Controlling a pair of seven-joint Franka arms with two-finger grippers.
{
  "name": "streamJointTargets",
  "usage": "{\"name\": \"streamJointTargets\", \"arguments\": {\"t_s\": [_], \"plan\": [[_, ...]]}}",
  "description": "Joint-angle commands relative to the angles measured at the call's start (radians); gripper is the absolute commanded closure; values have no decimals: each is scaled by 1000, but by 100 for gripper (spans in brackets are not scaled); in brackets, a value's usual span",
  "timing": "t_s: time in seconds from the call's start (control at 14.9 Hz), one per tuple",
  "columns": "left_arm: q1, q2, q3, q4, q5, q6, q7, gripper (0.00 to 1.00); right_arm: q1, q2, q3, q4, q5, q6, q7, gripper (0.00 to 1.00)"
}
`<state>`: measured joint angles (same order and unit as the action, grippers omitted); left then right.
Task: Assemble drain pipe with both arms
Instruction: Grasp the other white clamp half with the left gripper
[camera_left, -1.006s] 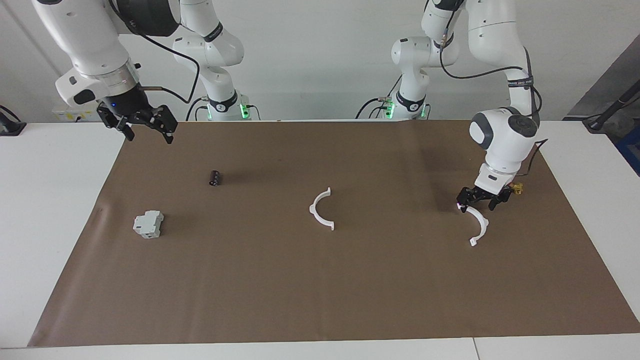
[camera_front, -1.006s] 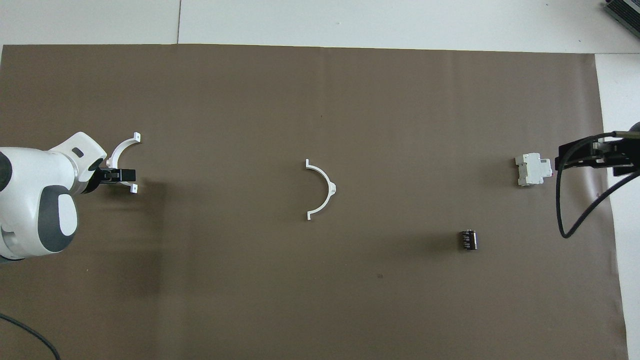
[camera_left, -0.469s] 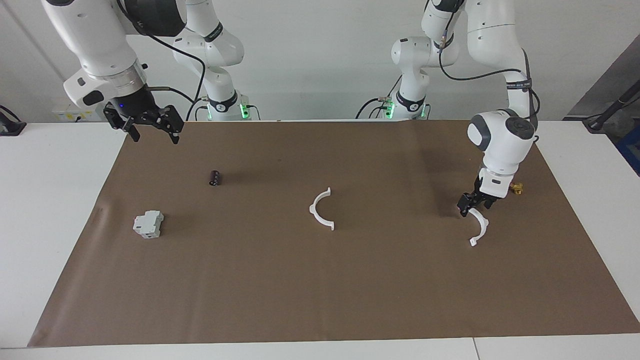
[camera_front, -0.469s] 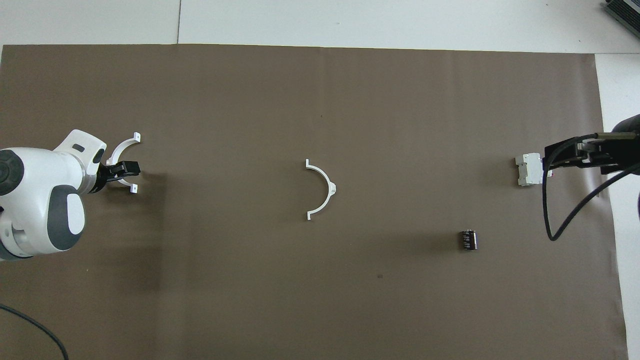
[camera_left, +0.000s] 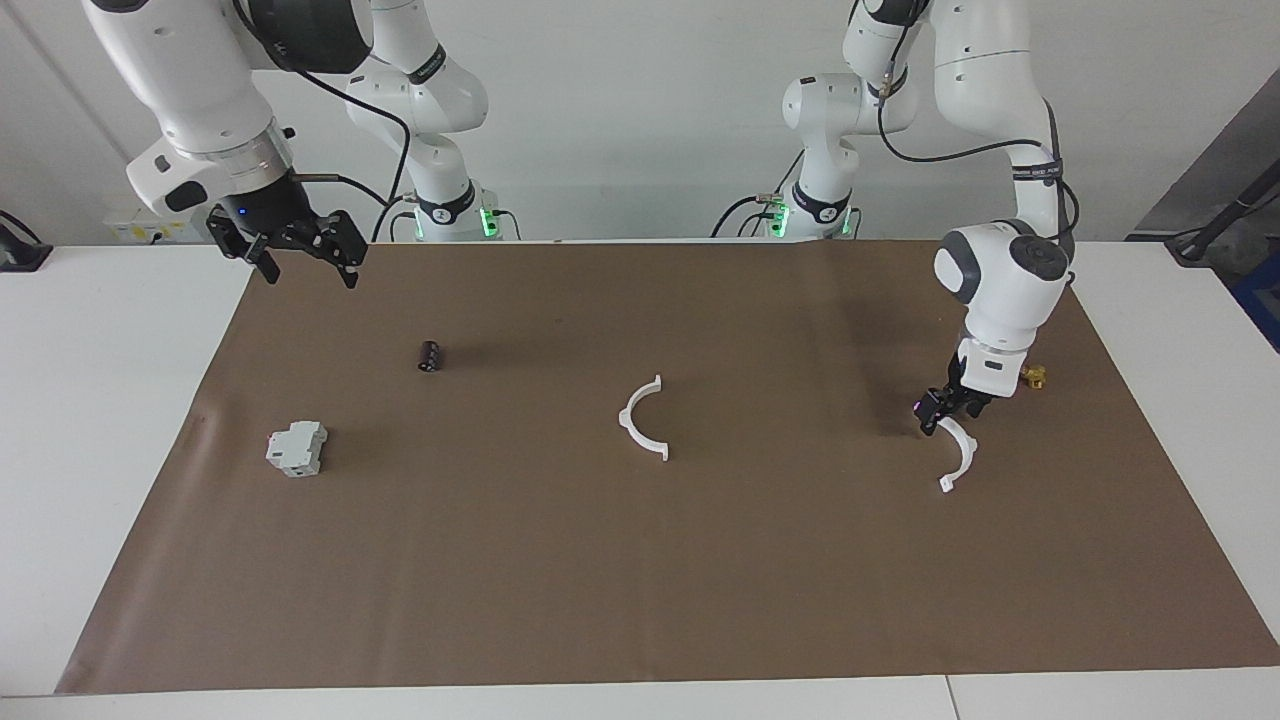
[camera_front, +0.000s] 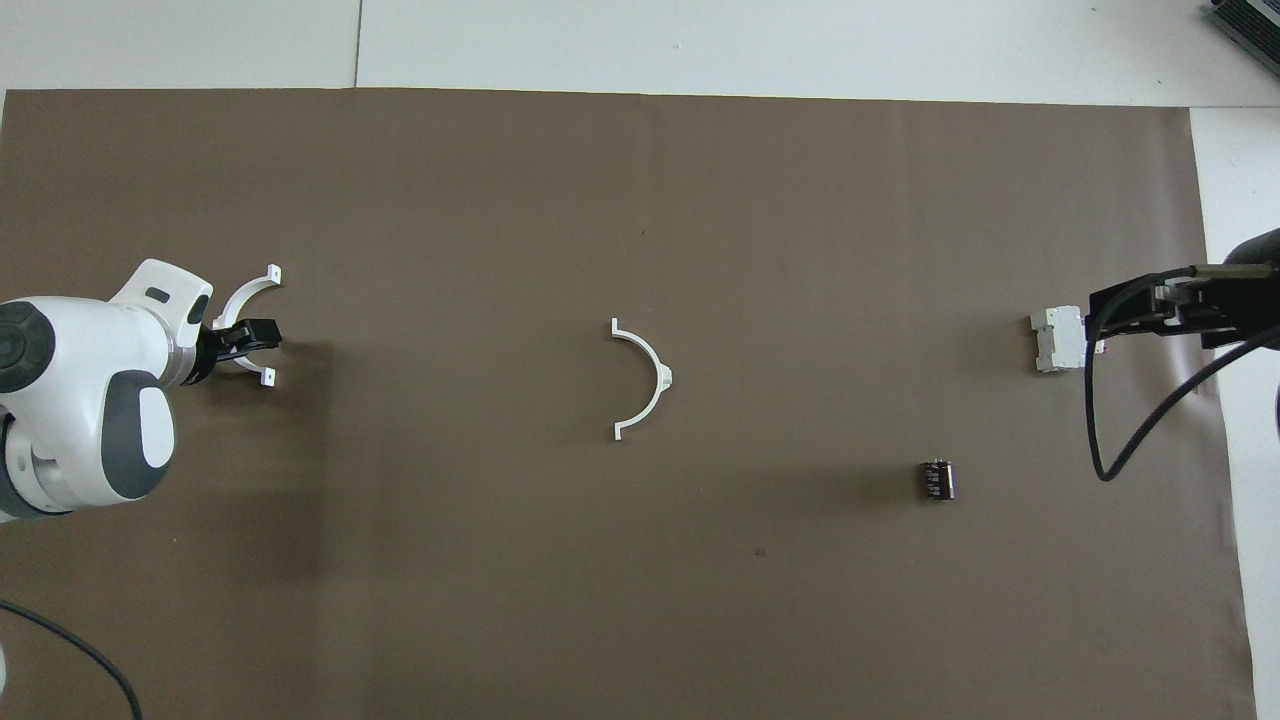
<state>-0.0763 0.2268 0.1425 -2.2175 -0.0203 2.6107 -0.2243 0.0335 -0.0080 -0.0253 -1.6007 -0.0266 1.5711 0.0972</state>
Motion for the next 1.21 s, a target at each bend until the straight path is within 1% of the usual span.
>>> {"name": "streamJointTargets", "arguments": {"t_s": [0.0,0.13,0.2,0.47,0.87,0.94,1.01,1.07,1.14], "plan": [[-8,29,8,19,-9,-4,-17,0,-9,3,2,10,2,-17,-17,0],[-3,31,8,79,-9,-108,-15,0,-9,3,2,10,2,-17,-17,0],[-2,32,6,97,-9,-139,-14,0,-9,3,2,11,2,-17,-17,0],[-6,32,5,98,-20,-150,-13,0,-9,3,2,10,2,-17,-17,0],[-10,32,6,91,-39,-132,-15,0,-9,5,2,10,2,-17,-17,0],[-11,34,6,91,-40,-132,-18,2,-9,3,2,10,2,-17,-17,0],[-13,32,6,91,-41,-132,-23,22,-9,3,2,10,2,-17,-17,0],[-14,34,6,91,-41,-132,-42,49,-9,3,2,10,2,-17,-17,0],[-17,34,5,93,-40,-135,-58,81,-9,5,2,10,2,-17,-17,0]]}}
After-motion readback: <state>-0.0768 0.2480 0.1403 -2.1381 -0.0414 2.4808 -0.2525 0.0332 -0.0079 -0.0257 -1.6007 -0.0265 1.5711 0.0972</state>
